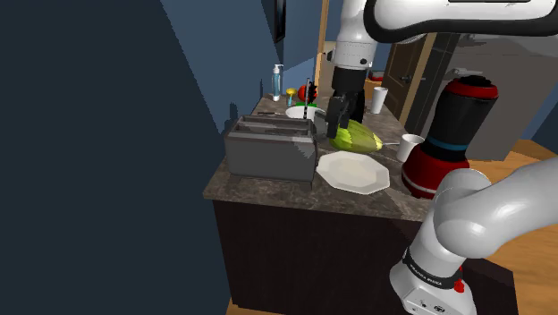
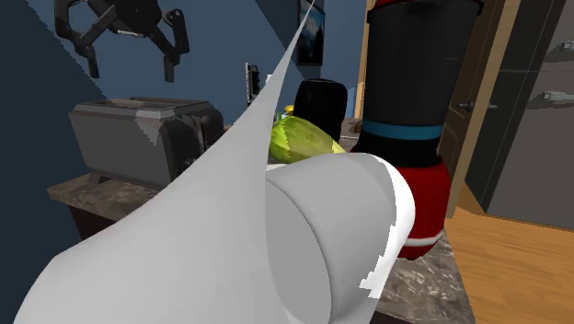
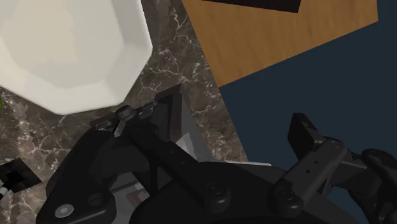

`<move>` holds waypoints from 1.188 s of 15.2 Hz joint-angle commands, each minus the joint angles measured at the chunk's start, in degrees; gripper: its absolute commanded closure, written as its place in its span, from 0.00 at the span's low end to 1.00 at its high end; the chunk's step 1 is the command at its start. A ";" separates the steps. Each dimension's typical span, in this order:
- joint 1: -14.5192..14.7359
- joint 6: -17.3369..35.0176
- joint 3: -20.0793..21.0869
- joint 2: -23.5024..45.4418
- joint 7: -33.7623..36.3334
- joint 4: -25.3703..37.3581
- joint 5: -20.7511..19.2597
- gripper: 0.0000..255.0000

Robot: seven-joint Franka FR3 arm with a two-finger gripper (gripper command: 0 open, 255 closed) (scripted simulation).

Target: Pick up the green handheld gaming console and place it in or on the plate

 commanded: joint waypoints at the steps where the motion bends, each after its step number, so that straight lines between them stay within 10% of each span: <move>1: 0.00 0.00 0.00 0.00 0.00 0.00 0.00 0.00; 18: -6.17 6.62 -14.10 28.00 -15.37 16.31 -7.07 0.00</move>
